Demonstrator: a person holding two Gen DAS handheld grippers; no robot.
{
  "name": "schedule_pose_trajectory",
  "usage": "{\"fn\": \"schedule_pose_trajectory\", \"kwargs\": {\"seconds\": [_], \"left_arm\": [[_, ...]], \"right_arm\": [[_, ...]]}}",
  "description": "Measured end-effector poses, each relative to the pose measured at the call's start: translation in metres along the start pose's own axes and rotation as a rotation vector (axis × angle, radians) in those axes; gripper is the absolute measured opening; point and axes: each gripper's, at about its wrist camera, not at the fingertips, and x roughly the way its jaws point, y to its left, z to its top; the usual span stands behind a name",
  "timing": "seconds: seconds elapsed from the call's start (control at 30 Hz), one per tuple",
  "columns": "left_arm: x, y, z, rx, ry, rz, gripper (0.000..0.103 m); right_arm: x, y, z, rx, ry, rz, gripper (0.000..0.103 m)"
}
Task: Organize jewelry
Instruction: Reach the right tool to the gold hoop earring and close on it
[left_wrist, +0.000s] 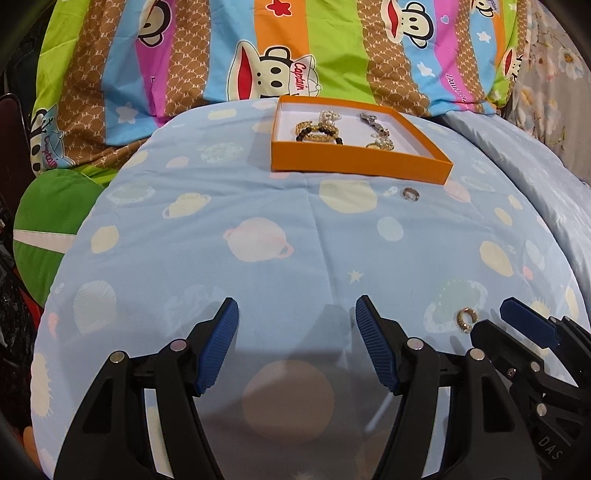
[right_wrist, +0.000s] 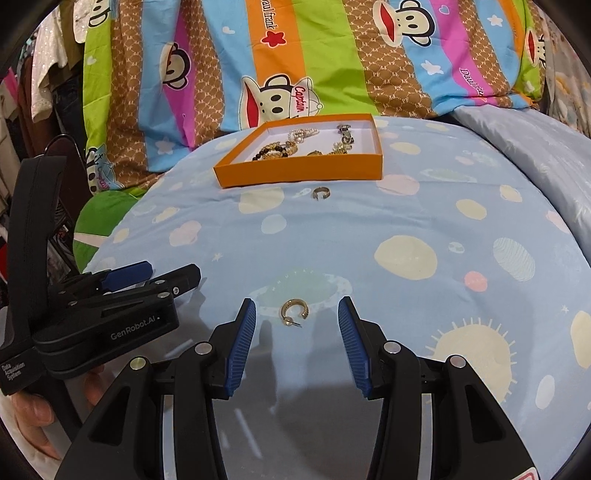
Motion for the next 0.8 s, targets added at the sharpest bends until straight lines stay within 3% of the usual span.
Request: {"fn": "schedule_pose_trajectory", "kwargs": {"seconds": [0.4, 0.5, 0.67, 0.8], "left_arm": [[0.003, 0.000, 0.000, -0.003, 0.003, -0.002, 0.068], [0.003, 0.001, 0.000, -0.003, 0.003, -0.004, 0.068], [0.003, 0.000, 0.000, -0.002, 0.003, -0.004, 0.069], [0.003, 0.000, -0.001, -0.001, 0.003, -0.003, 0.070]], "right_arm": [[0.016, 0.005, 0.004, -0.015, 0.050, -0.027, 0.046], [0.018, 0.007, 0.004, -0.021, 0.057, -0.043, 0.040], [0.019, 0.003, 0.005, -0.005, 0.061, -0.056, 0.017], [0.017, 0.002, 0.004, -0.003, 0.050, -0.053, 0.017]]}}
